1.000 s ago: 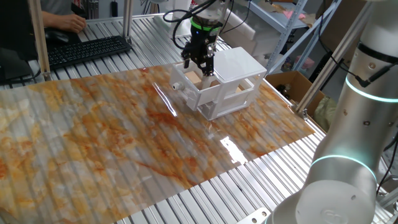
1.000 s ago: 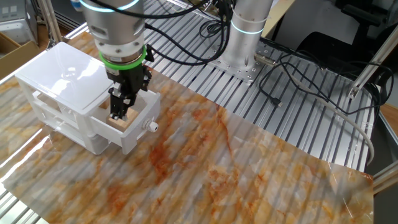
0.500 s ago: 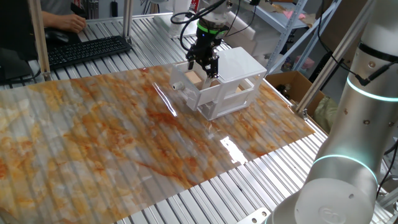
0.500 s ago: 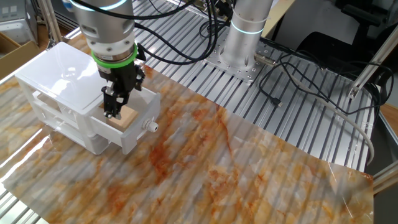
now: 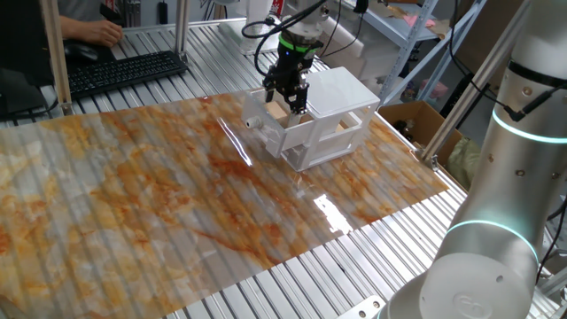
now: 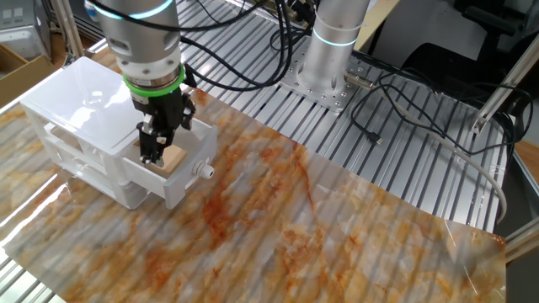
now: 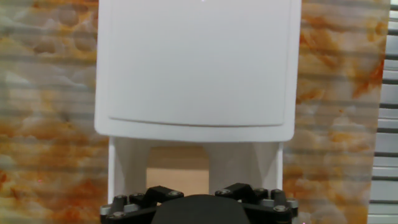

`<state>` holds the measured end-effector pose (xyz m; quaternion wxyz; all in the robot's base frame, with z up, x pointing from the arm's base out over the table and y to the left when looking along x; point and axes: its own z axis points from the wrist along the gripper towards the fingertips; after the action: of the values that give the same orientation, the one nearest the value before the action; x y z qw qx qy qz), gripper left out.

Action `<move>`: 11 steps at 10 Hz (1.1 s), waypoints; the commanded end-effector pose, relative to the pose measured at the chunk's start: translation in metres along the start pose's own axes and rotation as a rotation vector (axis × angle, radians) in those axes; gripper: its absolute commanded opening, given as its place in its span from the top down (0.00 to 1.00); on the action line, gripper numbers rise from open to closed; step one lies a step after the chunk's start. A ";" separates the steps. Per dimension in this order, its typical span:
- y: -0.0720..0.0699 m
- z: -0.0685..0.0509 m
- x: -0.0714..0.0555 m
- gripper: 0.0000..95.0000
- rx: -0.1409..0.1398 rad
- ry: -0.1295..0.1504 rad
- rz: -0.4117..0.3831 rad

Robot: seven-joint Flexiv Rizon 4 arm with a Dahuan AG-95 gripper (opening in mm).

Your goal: Take something out of a drawer

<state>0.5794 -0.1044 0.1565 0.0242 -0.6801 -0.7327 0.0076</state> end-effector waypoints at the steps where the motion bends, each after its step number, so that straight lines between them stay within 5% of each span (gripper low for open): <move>1: 0.001 0.003 -0.001 0.20 -0.012 0.000 0.007; 2: 0.001 0.002 -0.002 0.20 -0.012 0.003 0.007; 3: 0.005 -0.004 -0.007 0.00 -0.013 0.021 0.037; 11: 0.015 -0.004 -0.012 0.00 -0.035 0.027 0.054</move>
<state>0.5916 -0.1149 0.1604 0.0194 -0.7006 -0.7132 -0.0143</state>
